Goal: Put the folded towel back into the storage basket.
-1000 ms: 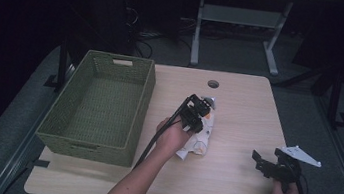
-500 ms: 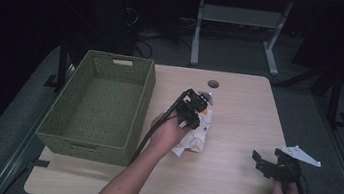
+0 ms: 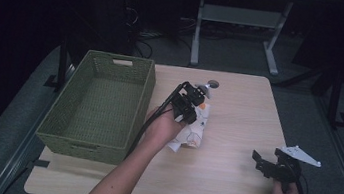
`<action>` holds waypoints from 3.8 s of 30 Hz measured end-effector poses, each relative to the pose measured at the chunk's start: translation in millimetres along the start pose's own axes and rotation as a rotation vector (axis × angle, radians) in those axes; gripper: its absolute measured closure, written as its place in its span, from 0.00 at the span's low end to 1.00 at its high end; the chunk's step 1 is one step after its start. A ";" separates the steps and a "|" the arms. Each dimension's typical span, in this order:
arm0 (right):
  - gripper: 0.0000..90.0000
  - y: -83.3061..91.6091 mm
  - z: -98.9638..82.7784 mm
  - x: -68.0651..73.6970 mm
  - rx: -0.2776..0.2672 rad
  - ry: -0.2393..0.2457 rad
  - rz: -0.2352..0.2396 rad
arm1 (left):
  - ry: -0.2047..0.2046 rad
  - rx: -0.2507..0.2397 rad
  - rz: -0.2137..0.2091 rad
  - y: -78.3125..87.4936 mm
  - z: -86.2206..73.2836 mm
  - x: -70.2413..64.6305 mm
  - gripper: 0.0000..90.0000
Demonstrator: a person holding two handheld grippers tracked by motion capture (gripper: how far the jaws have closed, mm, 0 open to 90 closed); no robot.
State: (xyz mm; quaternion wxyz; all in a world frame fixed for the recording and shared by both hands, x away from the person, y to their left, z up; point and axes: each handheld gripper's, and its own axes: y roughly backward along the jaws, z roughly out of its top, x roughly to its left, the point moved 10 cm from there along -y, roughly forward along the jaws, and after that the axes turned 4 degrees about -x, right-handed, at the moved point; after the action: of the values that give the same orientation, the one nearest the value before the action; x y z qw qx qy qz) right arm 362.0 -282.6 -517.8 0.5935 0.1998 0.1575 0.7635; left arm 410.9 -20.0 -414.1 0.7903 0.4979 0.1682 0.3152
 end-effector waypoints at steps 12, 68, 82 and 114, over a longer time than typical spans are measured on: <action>0.15 -0.2 -0.1 -1.2 -0.001 -0.009 -0.002 | 0.009 -0.023 -0.010 15.8 -1.7 6.2 0.91; 0.15 -1.6 -2.7 -3.5 0.016 -0.007 -0.017 | 0.100 -0.031 0.040 105.3 -39.7 91.4 0.91; 0.15 -2.0 -2.7 -3.2 0.017 -0.008 -0.018 | 0.127 -0.020 0.045 113.6 -59.5 112.2 0.91; 0.15 -2.4 -3.8 -2.8 0.028 0.000 -0.024 | 0.172 -0.002 0.048 124.8 -113.4 156.5 0.91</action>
State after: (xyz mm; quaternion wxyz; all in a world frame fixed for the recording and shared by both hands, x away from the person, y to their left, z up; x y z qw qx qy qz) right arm 362.8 -284.7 -522.6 0.5998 0.2061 0.1706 0.7541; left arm 420.4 199.6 -345.9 0.7656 0.4720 0.2231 0.3759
